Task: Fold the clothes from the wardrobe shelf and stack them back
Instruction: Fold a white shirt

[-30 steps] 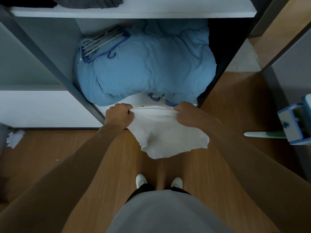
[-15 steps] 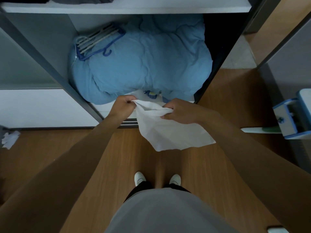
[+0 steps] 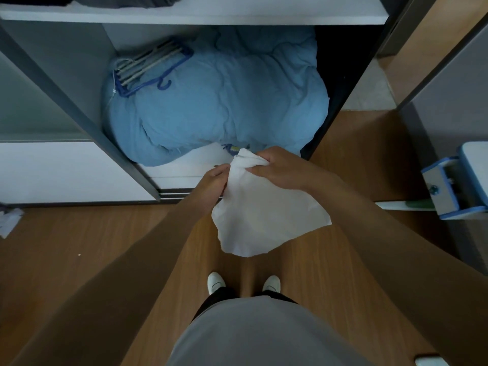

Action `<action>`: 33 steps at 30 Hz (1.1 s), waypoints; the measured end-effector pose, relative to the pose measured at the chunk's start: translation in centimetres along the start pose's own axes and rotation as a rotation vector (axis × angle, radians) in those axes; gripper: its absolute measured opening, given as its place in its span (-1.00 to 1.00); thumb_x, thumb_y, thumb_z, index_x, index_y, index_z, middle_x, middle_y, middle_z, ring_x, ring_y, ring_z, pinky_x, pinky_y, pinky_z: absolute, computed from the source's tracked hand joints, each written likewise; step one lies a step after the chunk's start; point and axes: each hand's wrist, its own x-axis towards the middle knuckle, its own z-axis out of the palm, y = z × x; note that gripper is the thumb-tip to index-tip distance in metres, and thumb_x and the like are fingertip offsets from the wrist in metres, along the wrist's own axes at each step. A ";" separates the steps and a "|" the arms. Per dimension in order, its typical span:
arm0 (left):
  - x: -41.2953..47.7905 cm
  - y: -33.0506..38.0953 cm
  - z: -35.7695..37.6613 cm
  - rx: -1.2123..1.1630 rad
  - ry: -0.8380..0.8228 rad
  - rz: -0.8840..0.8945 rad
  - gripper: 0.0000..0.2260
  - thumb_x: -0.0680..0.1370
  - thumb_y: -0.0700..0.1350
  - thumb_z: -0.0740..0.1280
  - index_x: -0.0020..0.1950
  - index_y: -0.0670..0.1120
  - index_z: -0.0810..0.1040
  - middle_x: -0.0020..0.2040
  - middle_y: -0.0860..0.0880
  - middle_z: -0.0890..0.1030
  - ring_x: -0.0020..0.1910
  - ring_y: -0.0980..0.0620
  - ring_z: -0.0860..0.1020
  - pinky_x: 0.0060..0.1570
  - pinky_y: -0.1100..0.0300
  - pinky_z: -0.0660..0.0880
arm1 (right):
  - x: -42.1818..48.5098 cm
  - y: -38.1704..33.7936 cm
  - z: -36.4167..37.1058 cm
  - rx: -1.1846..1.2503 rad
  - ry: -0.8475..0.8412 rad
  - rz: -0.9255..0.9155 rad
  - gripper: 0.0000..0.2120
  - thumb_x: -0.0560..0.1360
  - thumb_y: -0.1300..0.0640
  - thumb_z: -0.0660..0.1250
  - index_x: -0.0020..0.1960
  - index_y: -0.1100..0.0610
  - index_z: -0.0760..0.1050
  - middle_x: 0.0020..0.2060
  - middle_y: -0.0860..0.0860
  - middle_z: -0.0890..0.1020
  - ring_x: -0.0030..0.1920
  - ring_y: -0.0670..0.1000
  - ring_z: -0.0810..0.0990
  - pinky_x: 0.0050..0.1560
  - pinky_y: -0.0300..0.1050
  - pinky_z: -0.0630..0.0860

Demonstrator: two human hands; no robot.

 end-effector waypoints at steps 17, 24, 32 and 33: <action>-1.3 0.3 0.6 0.331 -0.050 0.182 -0.56 0.58 -0.14 0.40 0.44 -0.03 0.38 0.36 -0.03 0.52 0.30 -0.04 0.51 0.35 -0.01 0.46 | 1.0 -1.0 -0.3 0.083 0.173 0.215 -0.49 0.62 -0.22 0.11 -0.17 0.18 0.52 -0.34 -0.03 0.49 -0.34 -0.10 0.48 -0.32 -0.17 0.37; -0.6 0.7 1.6 0.310 -0.138 0.160 -0.76 0.64 -0.11 0.30 0.31 -0.05 0.52 0.19 -0.06 0.60 0.23 -0.11 0.57 0.15 0.20 0.50 | 1.1 -1.1 -0.3 -0.003 0.106 0.158 -0.65 0.62 -0.22 0.15 -0.01 0.04 0.49 -0.25 -0.16 0.51 -0.23 -0.17 0.49 -0.29 -0.29 0.32; -1.1 1.6 1.0 0.254 -0.365 0.073 -0.59 0.38 0.22 0.43 0.16 0.09 0.57 0.11 0.03 0.68 0.08 0.03 0.65 0.08 0.12 0.58 | 1.4 -0.6 -3.5 -0.139 0.235 0.154 -0.64 0.47 -0.01 0.43 -0.29 0.27 0.50 -0.39 0.03 0.43 -0.39 -0.05 0.40 -0.36 -0.16 0.28; -1.2 1.8 1.3 0.260 -0.380 0.064 -0.57 0.35 0.25 0.43 0.15 0.11 0.57 0.10 0.06 0.68 0.07 0.04 0.65 0.05 0.15 0.58 | 1.5 -0.6 -3.7 -0.139 0.260 0.148 -0.69 0.47 0.01 0.44 -0.30 0.22 0.52 -0.40 -0.01 0.47 -0.39 -0.07 0.43 -0.35 -0.18 0.31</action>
